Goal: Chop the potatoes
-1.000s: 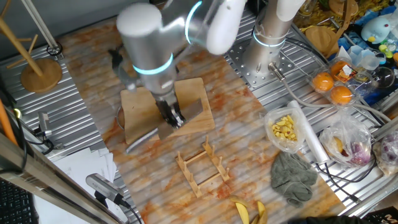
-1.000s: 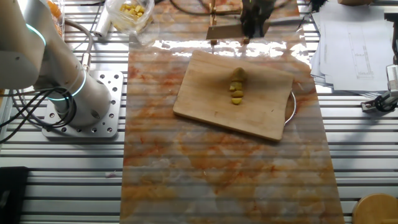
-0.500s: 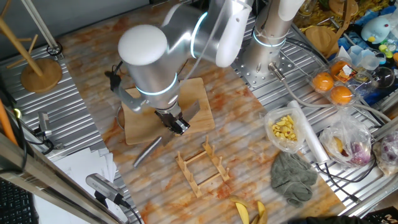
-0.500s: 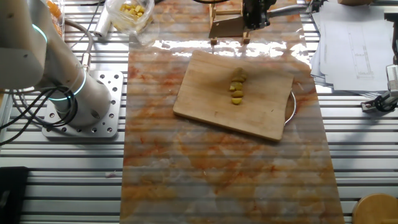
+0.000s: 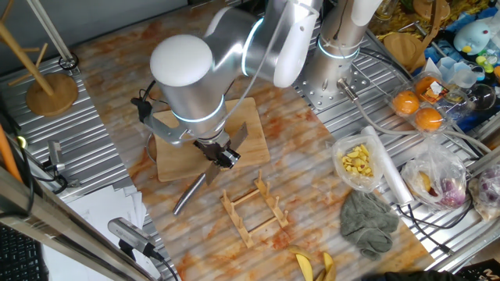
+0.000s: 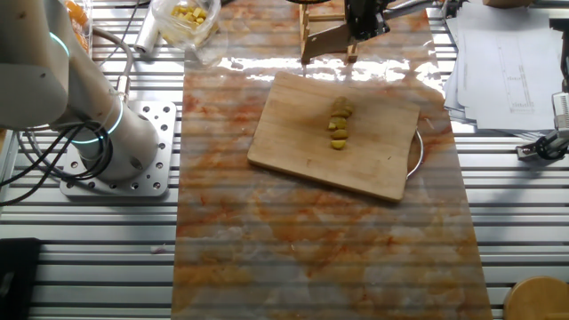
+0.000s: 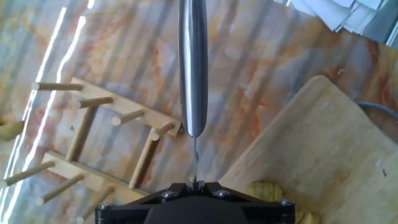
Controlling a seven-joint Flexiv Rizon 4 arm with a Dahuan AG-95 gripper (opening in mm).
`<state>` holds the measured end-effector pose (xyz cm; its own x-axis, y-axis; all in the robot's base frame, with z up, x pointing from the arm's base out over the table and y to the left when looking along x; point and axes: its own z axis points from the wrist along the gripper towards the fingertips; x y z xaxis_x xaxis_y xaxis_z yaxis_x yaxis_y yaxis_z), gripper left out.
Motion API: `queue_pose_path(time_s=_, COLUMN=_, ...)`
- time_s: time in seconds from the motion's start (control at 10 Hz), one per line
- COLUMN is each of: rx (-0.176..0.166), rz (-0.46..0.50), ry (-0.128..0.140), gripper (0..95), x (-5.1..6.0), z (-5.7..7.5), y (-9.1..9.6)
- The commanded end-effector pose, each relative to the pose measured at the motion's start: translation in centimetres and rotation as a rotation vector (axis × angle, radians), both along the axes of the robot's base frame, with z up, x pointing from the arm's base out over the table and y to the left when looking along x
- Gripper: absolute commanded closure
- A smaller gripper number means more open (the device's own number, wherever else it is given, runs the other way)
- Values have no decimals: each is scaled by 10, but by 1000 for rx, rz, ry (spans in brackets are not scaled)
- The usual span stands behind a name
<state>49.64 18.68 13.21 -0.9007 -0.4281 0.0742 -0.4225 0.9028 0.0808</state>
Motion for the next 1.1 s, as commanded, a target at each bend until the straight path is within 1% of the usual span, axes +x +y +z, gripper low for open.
queue_pose_path(time_s=0.1, rx=47, rz=-140, ry=24, gripper=950, x=-1, z=0, y=0)
queue_pose_path(time_s=0.2, rx=45, rz=-148, ry=31, gripper=950, x=-1, z=0, y=0)
queue_pose_path(time_s=0.3, rx=37, rz=-136, ry=44, gripper=950, x=-3, z=5, y=6)
queue_pose_path(time_s=0.4, rx=36, rz=-25, ry=44, gripper=950, x=-4, z=5, y=6)
queue_pose_path(time_s=0.5, rx=43, rz=43, ry=45, gripper=950, x=-5, z=5, y=6)
queue_pose_path(time_s=0.6, rx=42, rz=44, ry=48, gripper=950, x=-5, z=6, y=7)
queue_pose_path(time_s=0.7, rx=46, rz=15, ry=49, gripper=950, x=-6, z=7, y=9)
queue_pose_path(time_s=0.8, rx=47, rz=9, ry=49, gripper=950, x=-7, z=8, y=9)
queue_pose_path(time_s=0.9, rx=63, rz=-56, ry=51, gripper=950, x=-7, z=10, y=19)
queue_pose_path(time_s=1.0, rx=55, rz=-106, ry=55, gripper=950, x=-8, z=11, y=31)
queue_pose_path(time_s=1.1, rx=53, rz=-127, ry=56, gripper=950, x=-8, z=12, y=39)
